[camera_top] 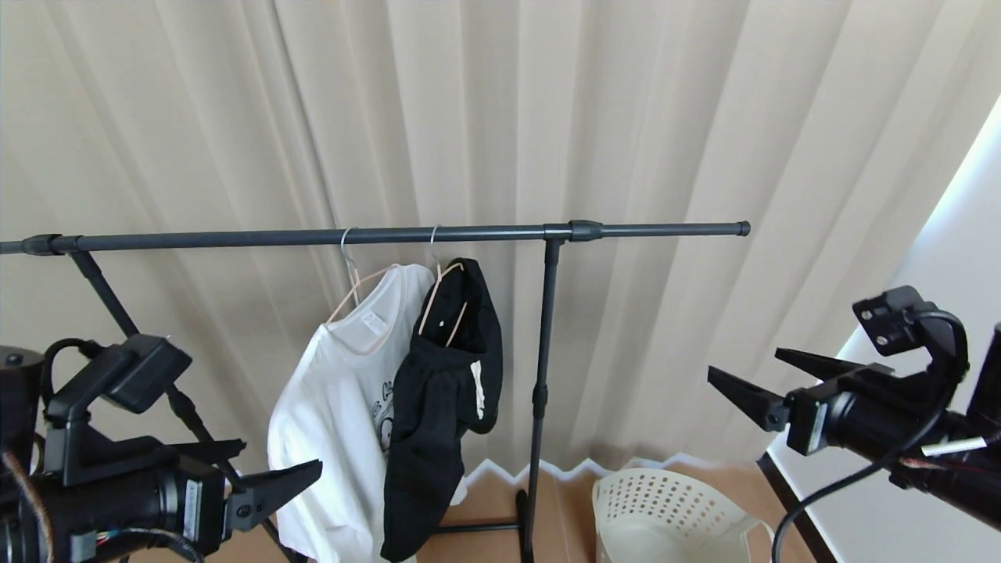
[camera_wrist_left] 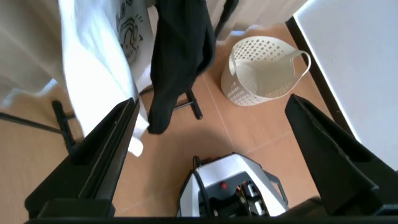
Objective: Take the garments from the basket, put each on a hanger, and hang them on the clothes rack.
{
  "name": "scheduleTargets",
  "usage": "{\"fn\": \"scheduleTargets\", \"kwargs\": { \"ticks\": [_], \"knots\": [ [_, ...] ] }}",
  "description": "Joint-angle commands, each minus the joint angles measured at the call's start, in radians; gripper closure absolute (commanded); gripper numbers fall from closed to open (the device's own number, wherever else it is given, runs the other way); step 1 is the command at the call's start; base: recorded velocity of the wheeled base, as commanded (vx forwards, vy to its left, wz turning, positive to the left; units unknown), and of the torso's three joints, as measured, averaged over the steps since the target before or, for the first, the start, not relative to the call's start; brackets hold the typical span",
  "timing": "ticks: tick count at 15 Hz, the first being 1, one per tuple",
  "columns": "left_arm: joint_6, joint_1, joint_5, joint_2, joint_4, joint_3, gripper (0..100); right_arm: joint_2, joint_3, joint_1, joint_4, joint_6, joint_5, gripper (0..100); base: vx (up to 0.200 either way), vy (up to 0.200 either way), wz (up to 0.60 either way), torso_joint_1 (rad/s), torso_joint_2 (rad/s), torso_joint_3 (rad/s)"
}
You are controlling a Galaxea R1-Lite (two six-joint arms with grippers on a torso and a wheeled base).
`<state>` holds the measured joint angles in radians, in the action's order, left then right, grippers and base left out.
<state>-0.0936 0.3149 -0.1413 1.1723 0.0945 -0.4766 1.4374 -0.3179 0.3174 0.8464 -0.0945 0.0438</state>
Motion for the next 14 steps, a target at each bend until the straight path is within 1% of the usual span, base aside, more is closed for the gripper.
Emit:
{"fn": "scheduleTargets", "kwargs": {
  "ticks": [1,2,3,4,5,6,7,8,9,10,11,12,14],
  "knots": [
    [0.0,0.001,0.006,-0.115,0.001,0.081,0,-0.101,0.132,0.038,0.043,0.001,-0.028,0,0.0,0.0,0.0,0.0,0.0,0.0],
    [0.008,0.0,0.009,-0.158,-0.001,0.13,0,-0.141,0.194,0.063,0.043,-0.001,-0.073,0,0.0,0.0,0.0,0.0,0.0,0.0],
    [0.011,0.0,0.011,-0.178,0.001,0.154,0,-0.161,0.218,0.077,0.043,-0.002,-0.091,0,0.0,0.0,0.0,0.0,0.0,0.0],
    [0.015,0.001,0.012,-0.241,-0.001,0.216,0,-0.218,0.283,0.115,0.043,-0.004,-0.117,0,0.0,0.0,0.0,0.0,0.0,0.0],
    [0.015,0.0,0.015,-0.283,-0.001,0.256,0,-0.258,0.318,0.134,0.042,-0.004,-0.125,0,0.0,0.0,0.0,0.0,0.0,0.0],
    [0.015,0.0,0.019,-0.304,-0.001,0.273,0,-0.278,0.318,0.141,0.039,-0.002,-0.125,0,0.0,0.0,0.0,0.0,0.0,0.0],
    [0.014,0.0,0.037,-0.381,-0.004,0.319,0,-0.373,0.318,0.158,-0.064,-0.019,-0.139,0,0.0,0.0,0.0,0.0,0.0,0.0],
    [0.014,0.0,0.045,-0.418,-0.005,0.342,0,-0.428,0.318,0.164,-0.122,-0.022,-0.145,0,0.0,0.0,0.0,0.0,0.0,0.0],
    [0.012,-0.003,0.058,-0.511,-0.01,0.398,0,-0.577,0.318,0.187,-0.291,-0.019,-0.148,0,0.0,0.0,0.0,0.0,0.0,0.0],
    [0.012,-0.005,0.06,-0.52,-0.012,0.404,0,-0.591,0.318,0.187,-0.308,-0.019,-0.15,0,0.0,0.0,0.0,0.0,0.0,0.0],
    [0.011,-0.014,0.068,-0.645,-0.024,0.463,0,-0.793,0.318,0.189,-0.507,-0.007,-0.153,0,0.0,0.0,0.0,0.0,0.0,0.0],
    [0.012,-0.027,0.077,-0.717,-0.065,0.474,0,-0.91,0.318,0.187,-0.613,0.012,-0.154,0,0.0,0.0,0.0,0.0,0.0,0.0],
    [0.011,-0.06,0.081,-0.804,-0.136,0.449,0,-1.106,0.318,0.184,-0.802,0.07,-0.151,0,0.0,0.0,0.0,0.0,0.0,0.0]
  ]
}}
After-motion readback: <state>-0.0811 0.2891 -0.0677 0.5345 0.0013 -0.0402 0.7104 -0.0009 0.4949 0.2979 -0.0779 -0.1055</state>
